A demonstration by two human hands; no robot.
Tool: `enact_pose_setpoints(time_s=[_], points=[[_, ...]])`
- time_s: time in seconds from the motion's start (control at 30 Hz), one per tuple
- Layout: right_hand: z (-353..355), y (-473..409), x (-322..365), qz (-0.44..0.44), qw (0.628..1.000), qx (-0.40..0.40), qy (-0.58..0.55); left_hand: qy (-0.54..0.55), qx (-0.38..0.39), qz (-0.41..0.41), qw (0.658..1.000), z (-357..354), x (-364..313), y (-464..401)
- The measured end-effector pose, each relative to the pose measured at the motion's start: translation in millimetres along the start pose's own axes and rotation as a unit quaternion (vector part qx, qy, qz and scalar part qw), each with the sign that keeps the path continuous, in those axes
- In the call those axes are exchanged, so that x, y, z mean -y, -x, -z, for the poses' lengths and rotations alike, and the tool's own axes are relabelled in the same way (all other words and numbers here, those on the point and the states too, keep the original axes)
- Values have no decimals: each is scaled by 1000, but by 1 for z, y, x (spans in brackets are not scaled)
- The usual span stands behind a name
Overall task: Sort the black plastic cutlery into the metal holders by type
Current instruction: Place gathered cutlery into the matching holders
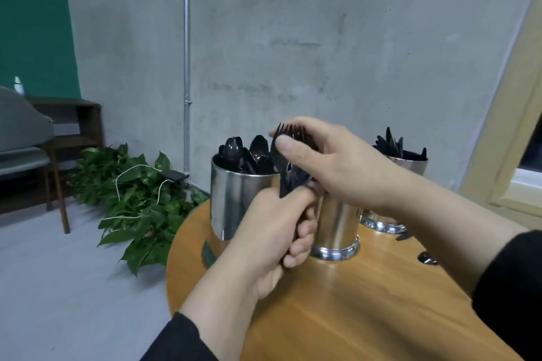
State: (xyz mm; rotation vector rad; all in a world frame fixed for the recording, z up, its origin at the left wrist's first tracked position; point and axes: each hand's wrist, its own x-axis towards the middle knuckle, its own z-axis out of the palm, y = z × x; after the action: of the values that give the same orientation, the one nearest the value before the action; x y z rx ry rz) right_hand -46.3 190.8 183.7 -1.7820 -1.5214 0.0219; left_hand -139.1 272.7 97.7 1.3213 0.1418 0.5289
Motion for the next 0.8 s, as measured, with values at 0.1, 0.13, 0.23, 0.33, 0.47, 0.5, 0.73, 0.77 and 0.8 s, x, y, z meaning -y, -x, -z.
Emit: enact_pose_setpoints(time_s=[0.1,0.13,0.23,0.33,0.47,0.5,0.73,0.77,0.8], points=[[10,15,-13,-6,1000,-30,2,-23,55,39,997,-19,3,0],[15,20,-17,-15,999,-49,13,-35,72,49,996,-25,5,-1],[30,32,-35,-57,989,-120,57,-70,81,30,994,-41,11,-9],[49,35,-50,-85,978,-180,56,-81,54,-2,995,-50,17,-19],[80,27,-56,-69,950,-291,93,-89,-45,-47,994,-54,19,-31],[88,23,-57,-63,940,-319,105,-103,-82,-70,989,-52,19,-36],[115,-23,-67,-21,912,-359,198,-208,-155,-143,955,-45,22,-56],[112,-29,-71,-20,912,-349,215,-223,-152,-147,952,-45,22,-57],[107,-33,-75,-20,913,-336,231,-234,-148,-150,949,-45,23,-57]])
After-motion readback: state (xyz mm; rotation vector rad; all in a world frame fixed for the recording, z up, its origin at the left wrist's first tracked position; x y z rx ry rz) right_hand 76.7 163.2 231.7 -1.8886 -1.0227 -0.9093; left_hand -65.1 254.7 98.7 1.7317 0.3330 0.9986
